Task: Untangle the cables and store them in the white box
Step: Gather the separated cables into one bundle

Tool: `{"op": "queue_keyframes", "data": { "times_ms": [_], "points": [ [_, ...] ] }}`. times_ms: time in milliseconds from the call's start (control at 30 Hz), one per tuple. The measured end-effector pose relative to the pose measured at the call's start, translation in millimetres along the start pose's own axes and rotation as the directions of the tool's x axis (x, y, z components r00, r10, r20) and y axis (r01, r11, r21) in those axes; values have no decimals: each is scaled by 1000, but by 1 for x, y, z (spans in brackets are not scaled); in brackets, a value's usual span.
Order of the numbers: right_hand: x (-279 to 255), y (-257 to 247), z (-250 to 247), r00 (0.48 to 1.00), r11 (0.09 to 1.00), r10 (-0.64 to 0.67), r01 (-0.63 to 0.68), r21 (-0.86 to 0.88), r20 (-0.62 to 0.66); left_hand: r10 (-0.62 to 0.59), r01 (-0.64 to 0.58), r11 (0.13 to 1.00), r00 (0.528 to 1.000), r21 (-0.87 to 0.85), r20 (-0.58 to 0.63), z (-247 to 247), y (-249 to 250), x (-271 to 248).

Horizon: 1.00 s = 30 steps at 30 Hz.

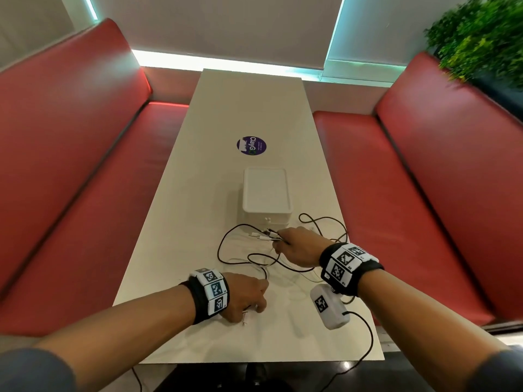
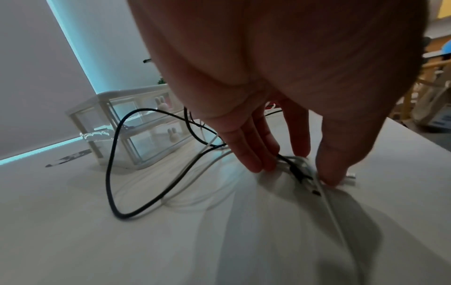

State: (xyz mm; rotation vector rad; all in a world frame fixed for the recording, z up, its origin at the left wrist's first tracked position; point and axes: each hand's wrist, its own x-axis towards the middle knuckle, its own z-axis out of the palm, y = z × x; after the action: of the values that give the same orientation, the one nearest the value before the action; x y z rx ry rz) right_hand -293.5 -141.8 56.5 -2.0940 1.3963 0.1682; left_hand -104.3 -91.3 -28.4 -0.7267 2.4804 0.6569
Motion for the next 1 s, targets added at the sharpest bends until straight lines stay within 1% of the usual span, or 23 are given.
{"op": "queue_keyframes", "data": {
  "times_ms": [100,200,267,333,367,400,433,467,500,533,567,600,667,733,800,867,933,967,1000],
  "points": [
    [2,0,1,1000,1000,13,-13,15,4,70,-61,986,996,153,-57,6,-1,-1],
    [2,2,3,1000,1000,17,-17,17,10,180,-128,938,974,322,-137,14,-6,2],
    [2,2,3,1000,1000,14,-14,22,7,208,-120,930,951,348,-229,18,-9,3],
    [2,2,3,1000,999,12,-12,36,-17,179,-73,957,911,281,-371,16,-10,4],
    [2,3,4,999,998,13,-11,59,-38,152,-54,974,877,220,-455,9,-8,3],
    [3,4,4,997,996,13,-6,93,-72,106,-47,991,840,123,-532,1,-7,2],
    [4,4,3,993,990,14,2,141,-115,34,-55,998,796,-16,-605,-10,-5,-1],
    [4,5,3,986,980,17,17,198,-165,-84,-55,980,752,-189,-654,-22,-4,-4],
    [5,5,1,976,966,26,31,256,-216,-211,-59,934,708,-354,-674,-33,-4,-7],
    [6,5,-1,964,947,40,47,317,-264,-318,-75,873,662,-482,-679,-43,-7,-10],
    [6,4,-4,952,924,57,65,377,-302,-386,-102,824,620,-557,-684,-49,-11,-11],
    [7,3,-7,944,897,73,79,435,-322,-431,-120,790,590,-602,-683,-54,-14,-13],
    [5,-1,-14,947,838,70,115,533,-315,-479,-143,745,565,-652,-672,-63,-15,-17],
    [3,-6,-19,959,809,3,165,564,-284,-489,-203,715,540,-669,-685,-72,-13,-19],
    [1,-11,-24,959,824,-86,221,522,-269,-491,-255,698,509,-669,-707,-79,-11,-21],
    [3,-11,-25,951,850,-122,247,465,-283,-507,-270,688,486,-674,-712,-82,-11,-21],
    [5,-10,-27,949,864,-123,247,439,-291,-515,-291,668,483,-685,-708,-83,-9,-21],
    [5,-10,-29,949,872,-130,248,421,-288,-518,-311,645,494,-698,-698,-83,-9,-21],
    [5,-10,-29,946,880,-149,260,398,-287,-516,-331,616,516,-715,-684,-82,-9,-20]
  ]
}}
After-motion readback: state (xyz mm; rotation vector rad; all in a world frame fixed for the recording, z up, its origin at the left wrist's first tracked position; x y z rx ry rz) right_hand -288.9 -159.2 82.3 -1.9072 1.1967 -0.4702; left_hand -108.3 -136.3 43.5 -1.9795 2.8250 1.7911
